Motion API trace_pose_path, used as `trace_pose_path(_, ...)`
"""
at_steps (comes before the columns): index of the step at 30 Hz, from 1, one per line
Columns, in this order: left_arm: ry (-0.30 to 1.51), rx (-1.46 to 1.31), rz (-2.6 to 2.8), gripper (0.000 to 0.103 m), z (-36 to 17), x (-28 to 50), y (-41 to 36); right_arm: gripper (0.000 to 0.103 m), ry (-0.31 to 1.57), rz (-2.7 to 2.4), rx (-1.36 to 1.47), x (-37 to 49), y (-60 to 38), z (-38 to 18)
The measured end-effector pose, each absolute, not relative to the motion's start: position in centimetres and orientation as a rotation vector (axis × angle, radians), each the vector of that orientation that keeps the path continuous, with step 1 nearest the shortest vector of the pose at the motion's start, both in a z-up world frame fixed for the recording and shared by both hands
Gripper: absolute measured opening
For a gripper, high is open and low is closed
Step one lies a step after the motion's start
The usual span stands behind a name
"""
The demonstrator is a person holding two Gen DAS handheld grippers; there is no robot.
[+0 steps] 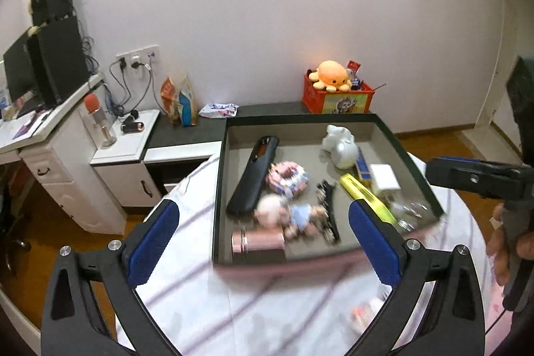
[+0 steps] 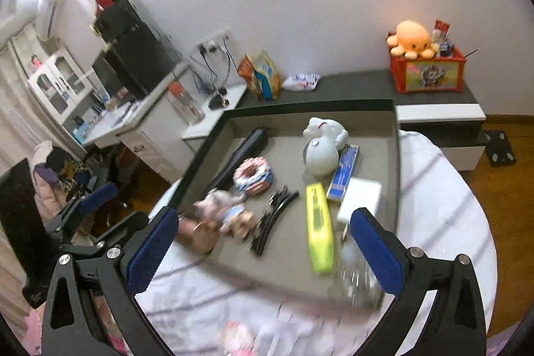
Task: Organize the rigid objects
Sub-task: 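Withdraw both tools and move toward the block figure and plug adapter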
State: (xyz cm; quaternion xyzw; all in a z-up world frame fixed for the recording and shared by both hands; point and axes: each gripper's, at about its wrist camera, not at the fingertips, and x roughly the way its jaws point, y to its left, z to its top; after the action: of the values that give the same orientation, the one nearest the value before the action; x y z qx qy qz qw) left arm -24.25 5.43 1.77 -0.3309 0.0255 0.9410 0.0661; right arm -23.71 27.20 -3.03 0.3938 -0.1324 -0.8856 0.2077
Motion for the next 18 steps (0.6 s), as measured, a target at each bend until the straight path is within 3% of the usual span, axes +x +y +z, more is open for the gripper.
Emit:
trace_pose_path(7,0.007,-0.95,2.851,0.103,2.6,-16.5,5.4,0.103,-0.336,-2.573,1.034,-14.2,27.0,-3.4)
trace_pose_path(18,-0.034,-1.005,2.838,0.103,0.4,-9.7,6.2,0.103,-0.292,-2.61,1.074,-6.8,26.3,-5.7)
